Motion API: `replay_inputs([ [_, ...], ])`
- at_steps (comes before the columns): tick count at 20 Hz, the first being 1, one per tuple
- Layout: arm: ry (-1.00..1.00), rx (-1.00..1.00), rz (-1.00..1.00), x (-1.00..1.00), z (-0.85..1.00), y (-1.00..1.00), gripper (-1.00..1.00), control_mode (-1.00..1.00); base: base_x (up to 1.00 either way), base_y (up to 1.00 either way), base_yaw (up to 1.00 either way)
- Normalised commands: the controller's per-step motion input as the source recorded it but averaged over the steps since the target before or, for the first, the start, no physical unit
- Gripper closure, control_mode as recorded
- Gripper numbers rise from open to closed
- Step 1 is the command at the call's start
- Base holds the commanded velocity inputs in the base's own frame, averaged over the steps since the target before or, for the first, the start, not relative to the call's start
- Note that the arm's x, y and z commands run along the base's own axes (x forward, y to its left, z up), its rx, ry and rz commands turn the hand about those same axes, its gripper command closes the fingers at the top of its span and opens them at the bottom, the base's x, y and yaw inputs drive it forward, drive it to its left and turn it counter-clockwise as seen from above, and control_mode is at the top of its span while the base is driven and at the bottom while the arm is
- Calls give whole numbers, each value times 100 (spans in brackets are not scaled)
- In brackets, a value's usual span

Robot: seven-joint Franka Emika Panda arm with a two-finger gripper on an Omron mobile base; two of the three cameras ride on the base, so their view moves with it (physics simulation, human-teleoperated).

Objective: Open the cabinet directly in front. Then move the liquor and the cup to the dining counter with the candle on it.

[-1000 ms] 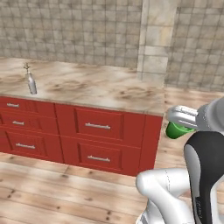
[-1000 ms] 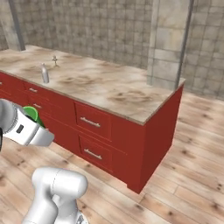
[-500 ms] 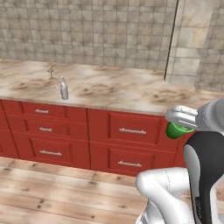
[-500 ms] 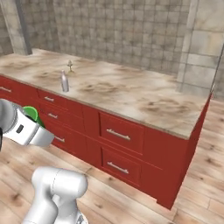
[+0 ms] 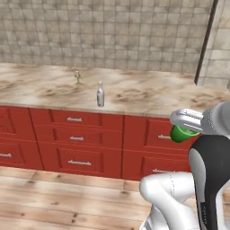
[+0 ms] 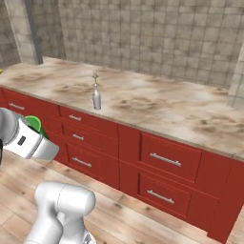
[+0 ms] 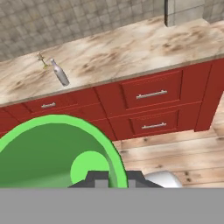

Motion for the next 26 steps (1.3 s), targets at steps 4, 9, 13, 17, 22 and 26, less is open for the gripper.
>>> replay_inputs([
  [4,0,0,0,0,0,0,100,100,21,100,-12],
  [9,0,0,0,0,0,0,100,100,34,100,-12],
  [13,0,0,0,0,0,0,100,100,42,100,-11],
  [17,0,0,0,0,0,0,100,100,47,100,-11],
  [22,0,0,0,0,0,0,100,100,76,100,-17],
  [26,0,0,0,0,0,0,100,100,93,7,-7],
])
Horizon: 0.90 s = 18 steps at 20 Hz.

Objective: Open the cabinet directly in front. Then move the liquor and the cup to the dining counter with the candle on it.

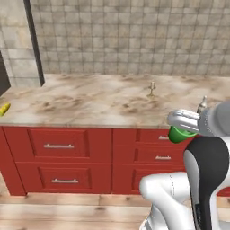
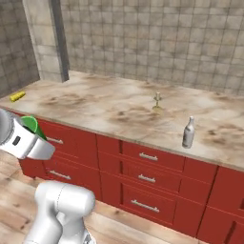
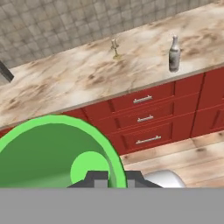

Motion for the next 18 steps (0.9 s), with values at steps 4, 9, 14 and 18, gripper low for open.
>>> replay_inputs([
  [4,0,0,0,0,0,0,100,100,100,-17,0],
  [9,0,0,0,0,0,0,100,100,74,-6,0],
  [14,0,0,0,0,0,0,100,100,6,5,-4],
  [18,0,0,0,0,0,0,100,100,12,51,-51],
])
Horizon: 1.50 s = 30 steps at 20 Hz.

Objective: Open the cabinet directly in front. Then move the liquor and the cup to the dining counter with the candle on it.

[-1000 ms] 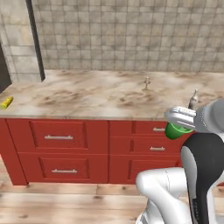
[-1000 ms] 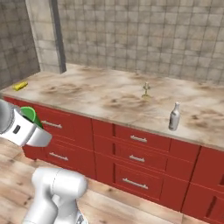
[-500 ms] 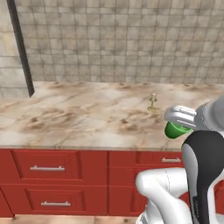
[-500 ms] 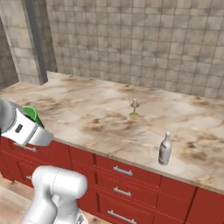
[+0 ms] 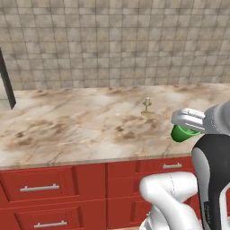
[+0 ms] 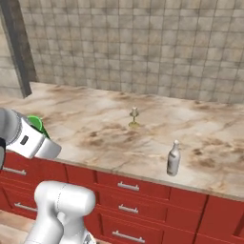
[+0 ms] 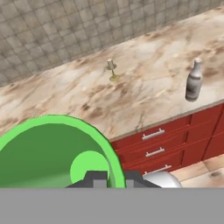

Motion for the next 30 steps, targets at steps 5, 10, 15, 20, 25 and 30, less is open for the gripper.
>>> replay_inputs([
  [5,0,0,0,0,0,0,100,100,22,38,-29],
  [10,0,0,0,0,0,0,100,100,22,55,0],
  [15,0,0,0,0,0,0,100,100,24,5,0],
  [20,0,0,0,0,0,0,100,100,49,-5,0],
  [25,3,0,0,6,-2,0,100,-100,6,-8,0],
  [30,11,1,0,39,-29,-45,100,-100,0,0,0],
])
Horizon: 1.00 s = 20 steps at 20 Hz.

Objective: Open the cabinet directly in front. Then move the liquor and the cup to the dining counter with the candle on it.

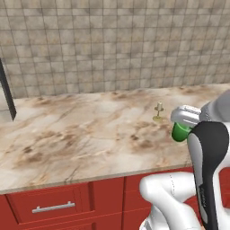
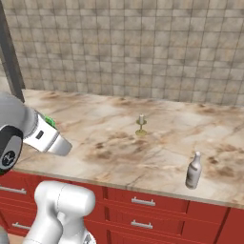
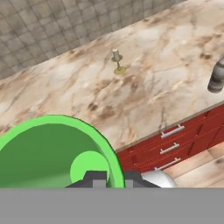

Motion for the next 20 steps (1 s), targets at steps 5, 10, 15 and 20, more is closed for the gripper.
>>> replay_inputs([
  [5,5,-1,1,11,-42,-35,100,-100,0,0,0],
  [10,4,-4,3,41,-54,-13,100,-100,0,0,0],
  [15,2,0,0,100,-29,-38,100,-100,0,0,0],
  [20,12,3,0,100,-21,-50,100,-100,0,0,0],
])
